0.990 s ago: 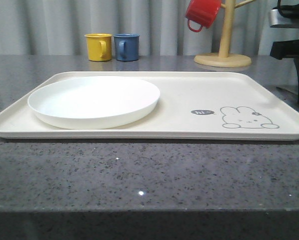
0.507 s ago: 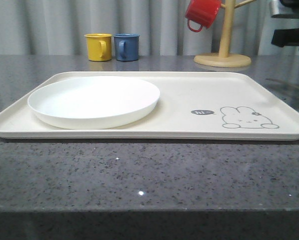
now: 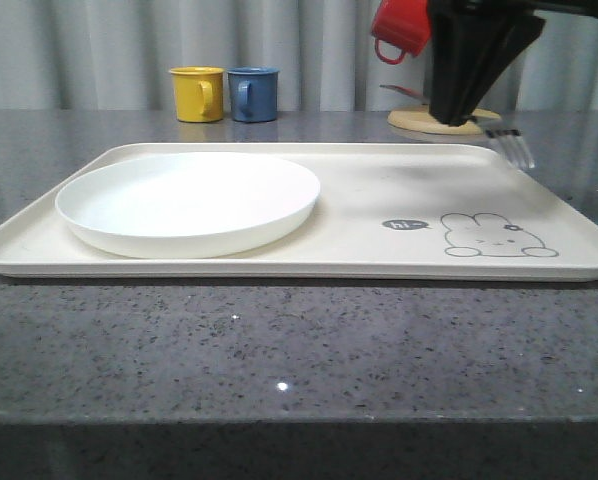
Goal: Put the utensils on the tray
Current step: 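Place the fork on the tray beside the plate, open right gripper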
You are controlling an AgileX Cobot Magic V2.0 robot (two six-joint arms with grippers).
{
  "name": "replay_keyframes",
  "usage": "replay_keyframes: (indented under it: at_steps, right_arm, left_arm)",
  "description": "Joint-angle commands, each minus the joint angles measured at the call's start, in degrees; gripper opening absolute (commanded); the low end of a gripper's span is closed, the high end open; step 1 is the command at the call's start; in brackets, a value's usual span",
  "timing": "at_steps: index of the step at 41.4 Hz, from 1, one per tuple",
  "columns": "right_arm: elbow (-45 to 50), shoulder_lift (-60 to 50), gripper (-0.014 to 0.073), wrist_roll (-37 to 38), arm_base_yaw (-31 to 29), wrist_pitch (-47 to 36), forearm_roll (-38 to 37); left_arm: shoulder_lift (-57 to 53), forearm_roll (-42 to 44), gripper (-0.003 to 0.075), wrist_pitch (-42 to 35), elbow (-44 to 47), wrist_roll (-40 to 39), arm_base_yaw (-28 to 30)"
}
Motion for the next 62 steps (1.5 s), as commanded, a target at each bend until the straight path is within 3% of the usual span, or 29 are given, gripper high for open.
replay_keyframes:
  at_steps: [1, 7, 26, 30, 35, 39, 47, 53, 57, 62]
  right_arm:
    - [-2.2, -0.7, 0.0017, 7.7, 2.0, 2.0, -1.7]
    - [-2.2, 1.4, 0.0017, 15.3, 3.5, -1.9, -1.3]
    - [-2.2, 6.4, 0.0024, 16.5, 3.8, -5.9, 0.8]
    - [-2.2, 6.4, 0.0093, 16.5, 3.8, -5.9, 0.8]
    - [-2.2, 6.4, 0.0257, 16.5, 3.8, -5.8, 0.8]
    - [-2.2, 6.1, 0.0335, 16.3, 3.8, -5.8, 0.6]
    - [-2.3, 2.4, 0.0340, 10.3, 3.8, -2.7, -3.3]
    - [-2.1, -2.1, 0.0340, 8.3, 3.3, 4.1, -12.8]
    - [-1.1, -5.2, 0.0339, 7.3, 1.2, 5.6, -17.0]
    - [0.3, -7.9, 0.0339, 4.5, -3.8, 5.6, -16.5]
  left_arm:
    - [0.0, 0.5, 0.0386, -3.7, -1.3, -0.5, -0.4]
    - [0.0, 0.5, 0.0386, -3.7, -1.3, -0.5, -0.4]
    - [0.0, 0.5, 0.0386, -3.7, -1.3, -0.5, -0.4]
    - [0.0, 0.5, 0.0386, -3.7, -1.3, -0.5, -0.4]
    - [0.0, 0.5, 0.0386, -3.7, -1.3, -0.5, -0.4]
    - [0.0, 0.5, 0.0386, -3.7, -1.3, -0.5, -0.4]
    - [0.0, 0.5, 0.0386, -3.7, -1.3, -0.5, -0.4]
    - [0.0, 0.5, 0.0386, -3.7, -1.3, -0.5, -0.4]
    - [0.0, 0.5, 0.0386, -3.7, -1.3, -0.5, -0.4]
    - [0.0, 0.5, 0.0386, -3.7, -1.3, -0.5, -0.4]
